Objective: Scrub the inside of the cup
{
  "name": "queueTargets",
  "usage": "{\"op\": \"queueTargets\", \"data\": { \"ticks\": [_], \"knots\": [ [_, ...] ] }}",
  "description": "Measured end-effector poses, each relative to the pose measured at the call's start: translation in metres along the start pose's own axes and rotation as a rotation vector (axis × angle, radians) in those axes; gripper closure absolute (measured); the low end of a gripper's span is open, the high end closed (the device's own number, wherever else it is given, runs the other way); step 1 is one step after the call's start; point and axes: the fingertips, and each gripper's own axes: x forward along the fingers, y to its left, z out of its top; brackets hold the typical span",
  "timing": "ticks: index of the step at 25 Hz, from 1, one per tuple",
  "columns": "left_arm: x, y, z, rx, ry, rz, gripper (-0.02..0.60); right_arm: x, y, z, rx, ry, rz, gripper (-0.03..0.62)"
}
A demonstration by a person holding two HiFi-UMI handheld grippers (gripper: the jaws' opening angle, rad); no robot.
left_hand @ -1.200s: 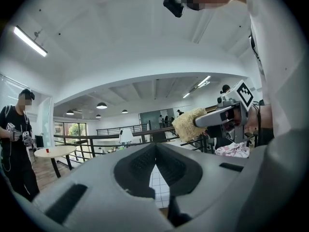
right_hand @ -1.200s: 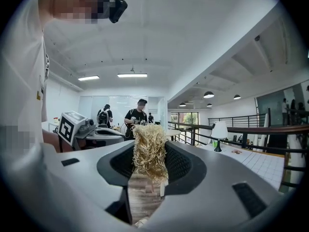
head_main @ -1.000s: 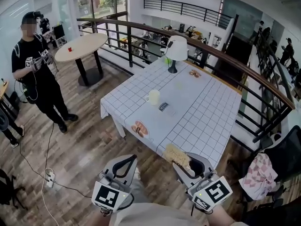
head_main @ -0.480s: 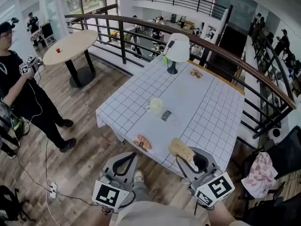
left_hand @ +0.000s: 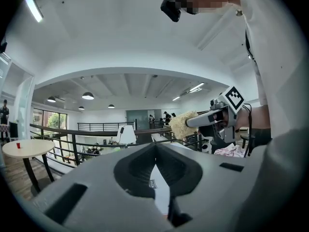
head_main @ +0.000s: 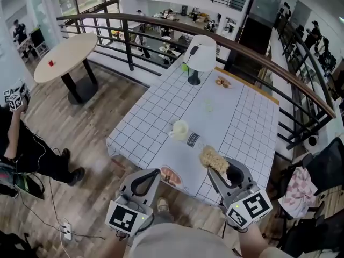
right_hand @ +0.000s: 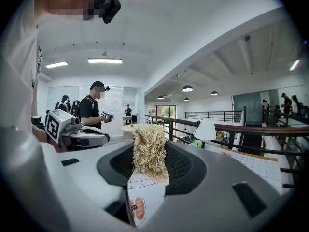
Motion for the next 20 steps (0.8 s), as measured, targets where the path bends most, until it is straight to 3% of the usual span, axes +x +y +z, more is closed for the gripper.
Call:
{"op": "queueTargets", "data": {
  "ticks": [9,20],
  "knots": [
    [0.026,0.052,0.010,-0.015,-0.041,-0.019,0.568,0.047,-0.006,0.011,0.006,0.010,-0.032,0.441],
    [0.059,0.064,0.015,-0.031,-0.034,0.033,0.568,0.069,-0.038,0.005,0.006,0.029,0.046,0.441]
  ]
}}
